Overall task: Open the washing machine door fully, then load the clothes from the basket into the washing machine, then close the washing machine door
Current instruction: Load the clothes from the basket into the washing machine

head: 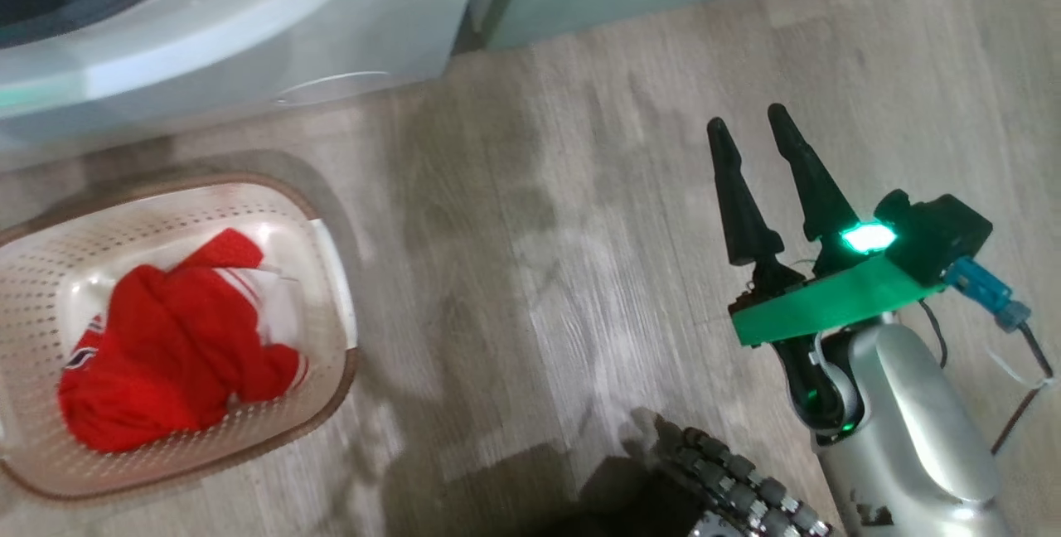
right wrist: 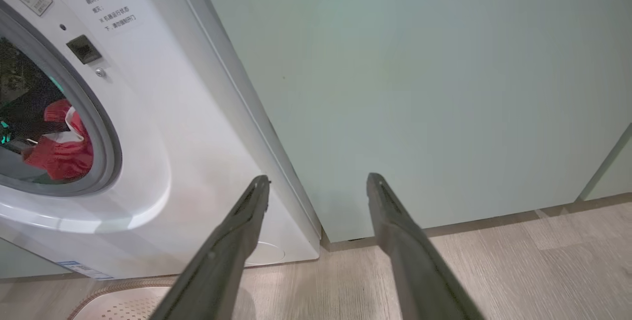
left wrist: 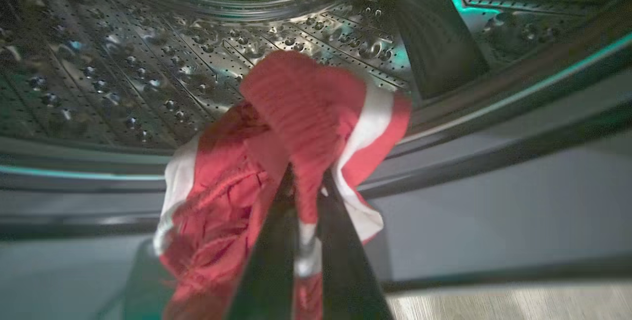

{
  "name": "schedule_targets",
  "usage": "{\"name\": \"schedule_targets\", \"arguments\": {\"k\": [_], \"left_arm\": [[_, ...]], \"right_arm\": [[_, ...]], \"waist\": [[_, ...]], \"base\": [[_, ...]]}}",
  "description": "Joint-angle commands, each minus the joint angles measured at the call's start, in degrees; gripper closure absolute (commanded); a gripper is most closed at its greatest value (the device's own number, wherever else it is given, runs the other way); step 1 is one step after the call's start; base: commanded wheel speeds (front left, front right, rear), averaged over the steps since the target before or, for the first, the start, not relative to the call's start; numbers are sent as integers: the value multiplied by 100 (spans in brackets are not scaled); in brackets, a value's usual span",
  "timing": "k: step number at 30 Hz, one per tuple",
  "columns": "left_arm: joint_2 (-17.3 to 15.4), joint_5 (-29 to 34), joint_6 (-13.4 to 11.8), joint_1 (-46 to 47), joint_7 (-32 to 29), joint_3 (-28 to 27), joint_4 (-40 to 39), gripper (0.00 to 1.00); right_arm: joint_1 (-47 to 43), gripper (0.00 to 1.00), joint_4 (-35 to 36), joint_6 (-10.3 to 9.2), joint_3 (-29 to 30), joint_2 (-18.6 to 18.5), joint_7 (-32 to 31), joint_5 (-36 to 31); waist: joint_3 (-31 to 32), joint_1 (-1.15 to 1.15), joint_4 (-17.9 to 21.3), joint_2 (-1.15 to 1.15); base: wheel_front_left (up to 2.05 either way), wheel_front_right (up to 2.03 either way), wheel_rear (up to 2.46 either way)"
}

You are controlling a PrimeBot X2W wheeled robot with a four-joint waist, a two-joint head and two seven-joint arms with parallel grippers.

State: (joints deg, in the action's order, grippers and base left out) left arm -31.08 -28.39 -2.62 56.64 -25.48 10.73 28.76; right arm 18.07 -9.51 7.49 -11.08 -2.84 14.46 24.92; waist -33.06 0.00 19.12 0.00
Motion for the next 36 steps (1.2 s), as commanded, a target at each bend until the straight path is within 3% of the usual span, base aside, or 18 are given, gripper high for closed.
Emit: {"name": "schedule_targets", "arguments": {"k": [1, 6, 10, 21, 31, 32, 33, 36], "left_arm": [[-411, -16, 8, 295, -65, -244, -123, 100], [-636, 38, 49, 670, -8, -295, 63, 100], [-712, 137, 91, 943, 376, -315, 201, 100], [-1082, 850, 216, 1894, 2628, -208, 649, 100], [-879, 656, 335, 1710, 2687, -142, 1663, 100], [-852, 645, 337, 1715, 2711, -134, 1707, 27], [-818, 636, 341, 1719, 2738, -123, 1745, 0], [-732, 652, 369, 1716, 2861, -51, 1805, 0]], "right_arm": [[26, 0, 190, 0, -129, -4, 53, 83], [30, 0, 216, 0, -213, -4, 53, 237], [51, 0, 264, 0, -261, -4, 53, 324], [129, 0, 442, 0, -362, -4, 53, 505], [197, 0, 407, 0, -349, -4, 53, 477], [204, 0, 400, 0, -341, -4, 53, 465], [207, 0, 391, 0, -329, -4, 53, 450], [200, 0, 363, 0, -289, -4, 53, 407]], "waist": [[-166, 0, 202, 0], [-382, 0, 461, 0], [-513, 0, 588, 0], [-905, 0, 890, 0], [-932, 0, 743, 0], [-922, 0, 725, 0], [-906, 0, 705, 0], [-837, 0, 637, 0]], "base": [[0, 0, 0], [0, 0, 0], [0, 0, 0], [0, 0, 0], [0, 0, 0], [0, 0, 0], [0, 0, 0], [0, 0, 0]]}}
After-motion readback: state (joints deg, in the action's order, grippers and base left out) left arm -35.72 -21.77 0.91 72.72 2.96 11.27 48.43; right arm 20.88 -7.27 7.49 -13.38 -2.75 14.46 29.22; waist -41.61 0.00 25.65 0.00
